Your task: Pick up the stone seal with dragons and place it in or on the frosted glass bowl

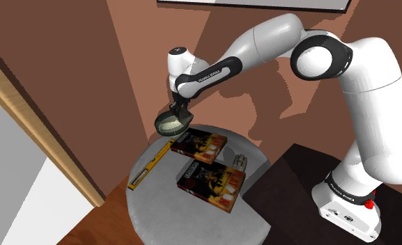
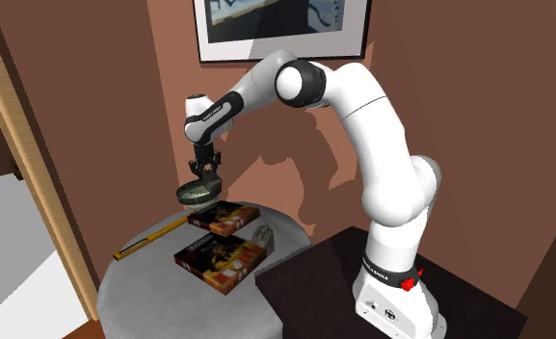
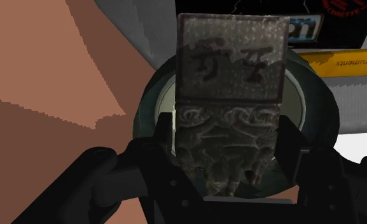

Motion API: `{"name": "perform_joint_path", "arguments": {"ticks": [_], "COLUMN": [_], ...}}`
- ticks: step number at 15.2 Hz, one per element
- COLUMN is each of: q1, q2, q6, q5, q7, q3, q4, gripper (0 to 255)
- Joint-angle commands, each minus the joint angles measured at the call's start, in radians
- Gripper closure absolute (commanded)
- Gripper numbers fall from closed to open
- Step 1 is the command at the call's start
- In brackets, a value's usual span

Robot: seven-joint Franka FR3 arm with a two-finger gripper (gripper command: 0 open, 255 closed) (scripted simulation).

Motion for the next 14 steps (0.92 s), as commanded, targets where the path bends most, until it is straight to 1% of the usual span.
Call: {"name": "perform_joint_path", "arguments": {"ticks": [1,2,3,8,12,14], "q1": [0.000,0.000,0.000,0.000,0.000,0.000], "q2": [0.001,0.001,0.001,0.001,-0.076,-0.076], "q6": [0.000,0.000,0.001,0.000,-0.079,-0.079], "q5": [0.000,0.000,0.000,0.000,0.016,0.016], "q7": [0.000,0.000,0.000,0.000,-0.009,-0.009], "q3": [0.000,0.000,0.000,0.000,0.012,0.012], "q4": [0.000,0.000,-0.001,0.000,0.002,0.002], "gripper": [255,255,0,0,0,0]}}
